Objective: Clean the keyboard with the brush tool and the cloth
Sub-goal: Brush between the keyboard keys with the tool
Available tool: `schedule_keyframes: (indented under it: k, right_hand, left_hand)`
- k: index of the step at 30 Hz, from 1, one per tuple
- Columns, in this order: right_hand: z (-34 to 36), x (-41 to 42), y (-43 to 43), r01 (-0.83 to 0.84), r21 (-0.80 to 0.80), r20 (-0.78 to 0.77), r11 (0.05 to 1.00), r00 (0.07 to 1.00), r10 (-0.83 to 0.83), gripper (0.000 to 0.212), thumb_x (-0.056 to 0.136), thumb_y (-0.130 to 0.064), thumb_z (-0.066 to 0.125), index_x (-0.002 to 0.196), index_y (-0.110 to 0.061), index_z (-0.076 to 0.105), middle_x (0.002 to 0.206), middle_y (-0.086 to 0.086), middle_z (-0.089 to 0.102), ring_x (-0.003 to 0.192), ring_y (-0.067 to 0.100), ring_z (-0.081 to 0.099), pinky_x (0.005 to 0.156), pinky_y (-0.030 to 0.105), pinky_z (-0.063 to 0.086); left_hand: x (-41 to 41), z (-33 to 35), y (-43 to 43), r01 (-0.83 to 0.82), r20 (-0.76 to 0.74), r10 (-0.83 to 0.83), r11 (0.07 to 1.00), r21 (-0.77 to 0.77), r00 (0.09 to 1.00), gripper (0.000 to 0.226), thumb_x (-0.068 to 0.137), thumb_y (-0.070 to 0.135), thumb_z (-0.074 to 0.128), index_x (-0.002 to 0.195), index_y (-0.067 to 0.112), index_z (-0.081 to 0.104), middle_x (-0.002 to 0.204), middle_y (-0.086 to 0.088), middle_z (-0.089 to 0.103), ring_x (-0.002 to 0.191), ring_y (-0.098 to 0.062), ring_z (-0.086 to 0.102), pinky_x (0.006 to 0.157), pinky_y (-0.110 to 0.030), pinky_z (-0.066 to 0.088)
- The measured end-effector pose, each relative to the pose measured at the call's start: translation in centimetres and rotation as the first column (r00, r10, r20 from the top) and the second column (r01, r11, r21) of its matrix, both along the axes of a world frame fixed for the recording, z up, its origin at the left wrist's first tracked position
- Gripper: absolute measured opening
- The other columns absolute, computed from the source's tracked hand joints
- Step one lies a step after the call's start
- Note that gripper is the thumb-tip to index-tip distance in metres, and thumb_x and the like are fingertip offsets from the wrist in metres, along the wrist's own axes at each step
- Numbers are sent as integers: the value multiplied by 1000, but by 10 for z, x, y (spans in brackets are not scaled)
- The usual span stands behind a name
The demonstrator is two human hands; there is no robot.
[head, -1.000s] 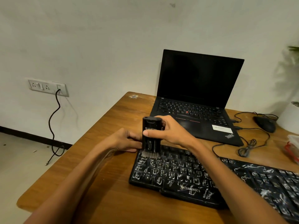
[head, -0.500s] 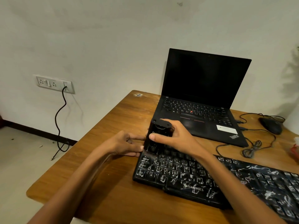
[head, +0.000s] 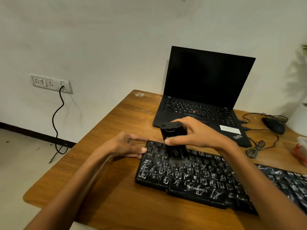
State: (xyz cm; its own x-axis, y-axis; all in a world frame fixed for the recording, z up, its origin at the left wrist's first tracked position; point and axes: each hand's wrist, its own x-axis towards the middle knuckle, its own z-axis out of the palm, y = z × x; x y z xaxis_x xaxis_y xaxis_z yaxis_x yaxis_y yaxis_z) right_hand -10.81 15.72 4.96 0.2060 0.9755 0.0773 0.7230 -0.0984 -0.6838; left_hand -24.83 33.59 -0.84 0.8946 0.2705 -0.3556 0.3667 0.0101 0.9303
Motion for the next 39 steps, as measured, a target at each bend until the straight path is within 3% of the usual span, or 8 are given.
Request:
schedule_keyframes:
  k: [5, 7, 10, 18, 26, 32, 35, 39]
  right_hand:
    - [-14, -33, 24, -76, 88, -39, 993, 996, 80, 13, 80, -31, 69, 81, -25, 58, 76, -4, 59, 70, 13, 57, 63, 28, 46]
    - [-16, -24, 13, -28, 64, -25, 998, 999, 29, 19, 80, -32, 69, 84, -16, 59, 79, 1, 61, 76, 23, 60, 70, 41, 48]
    - [-7, 3, -13, 45, -13, -63, 999, 997, -46, 16, 78, -30, 71, 80, -19, 60, 76, -6, 62, 75, 14, 61, 72, 36, 49]
    - [-21, -18, 16, 14, 116, -76, 993, 997, -5, 28, 78, -31, 70, 86, -7, 59, 79, 13, 60, 71, 21, 59, 65, 32, 45]
    - [-6, 14, -31, 138, 97, -134, 986, 983, -124, 19, 71, -36, 69, 80, -21, 62, 71, -16, 63, 72, -2, 59, 67, 13, 44]
    - [-24, -6, 9, 94, 146, -124, 985, 989, -76, 22, 76, -32, 72, 89, -18, 61, 80, -2, 63, 77, 15, 61, 72, 29, 48]
    - [-19, 0, 7, 145, 267, -89, 953, 988, -126, 16, 77, -30, 71, 87, -24, 61, 78, -9, 60, 75, 7, 59, 69, 19, 44]
    - [-24, -4, 8, 77, 178, -63, 981, 996, -67, 19, 77, -32, 72, 83, -18, 60, 74, -4, 59, 68, 7, 57, 64, 24, 44]
  left_hand:
    - [-1, -1, -4, 10, 23, -12, 997, 72, 1000, 21, 77, -11, 59, 87, 7, 64, 53, 0, 66, 48, -7, 62, 47, -12, 48]
    - [-1, -2, -2, 8, 14, -8, 1000, 29, 1000, 31, 68, -5, 66, 96, 9, 66, 68, -7, 71, 59, -12, 65, 54, -18, 54]
    - [0, -2, 3, 6, -3, -6, 1000, -3, 1000, 49, 60, 1, 68, 107, 14, 64, 81, -11, 73, 68, -18, 67, 63, -23, 58]
    - [-1, 3, -3, 11, -3, -11, 1000, 15, 1000, 37, 77, -8, 59, 109, 12, 61, 62, -4, 70, 55, -10, 66, 49, -15, 51]
    - [0, 2, -1, 6, -7, -6, 1000, 3, 1000, 40, 75, -7, 61, 108, 15, 63, 74, -7, 72, 59, -13, 67, 51, -17, 53]
    - [-3, 6, -8, 24, 2, -24, 999, 40, 1000, 42, 82, -8, 55, 119, 12, 57, 51, 0, 65, 45, -6, 61, 42, -11, 44]
    - [-2, 5, -5, 22, -10, -21, 999, 39, 1000, 45, 80, -7, 58, 122, 10, 56, 57, 0, 68, 50, -8, 63, 43, -11, 46]
    - [-3, 7, -5, 23, -1, -23, 999, 48, 1000, 44, 81, -7, 58, 121, 11, 56, 54, -1, 67, 47, -6, 62, 42, -10, 44]
